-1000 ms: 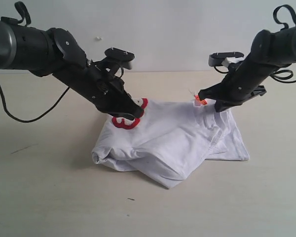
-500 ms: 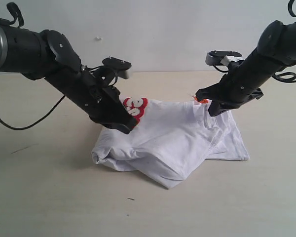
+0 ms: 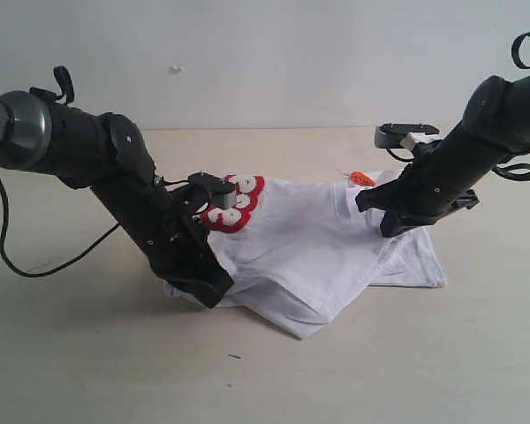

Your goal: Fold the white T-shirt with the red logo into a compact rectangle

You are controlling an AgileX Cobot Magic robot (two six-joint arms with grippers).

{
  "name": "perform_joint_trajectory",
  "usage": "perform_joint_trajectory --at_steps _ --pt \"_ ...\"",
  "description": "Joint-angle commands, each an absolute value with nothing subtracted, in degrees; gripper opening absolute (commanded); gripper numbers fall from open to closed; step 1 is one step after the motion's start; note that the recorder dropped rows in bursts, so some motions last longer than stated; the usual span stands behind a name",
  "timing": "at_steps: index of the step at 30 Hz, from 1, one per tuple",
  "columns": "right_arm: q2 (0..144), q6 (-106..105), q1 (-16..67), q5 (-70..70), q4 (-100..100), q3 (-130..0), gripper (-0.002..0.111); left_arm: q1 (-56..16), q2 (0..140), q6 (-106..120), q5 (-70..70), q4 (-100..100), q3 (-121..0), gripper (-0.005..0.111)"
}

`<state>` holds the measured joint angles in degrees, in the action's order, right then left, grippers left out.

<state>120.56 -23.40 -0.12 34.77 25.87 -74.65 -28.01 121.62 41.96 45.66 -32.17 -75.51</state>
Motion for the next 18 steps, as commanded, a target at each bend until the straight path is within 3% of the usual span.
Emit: perform_joint_trajectory --at_steps 1,18 --pt "117.42 -23.9 -0.27 34.81 26.16 -75.25 0.0 -27.92 120.31 41.71 45.55 -30.9 -76.49 0.0" --pt "83.45 -23.9 -0.27 35.04 26.95 -70.49 0.0 -27.92 90.53 40.75 41.5 -34.13 -77.52 0.0"
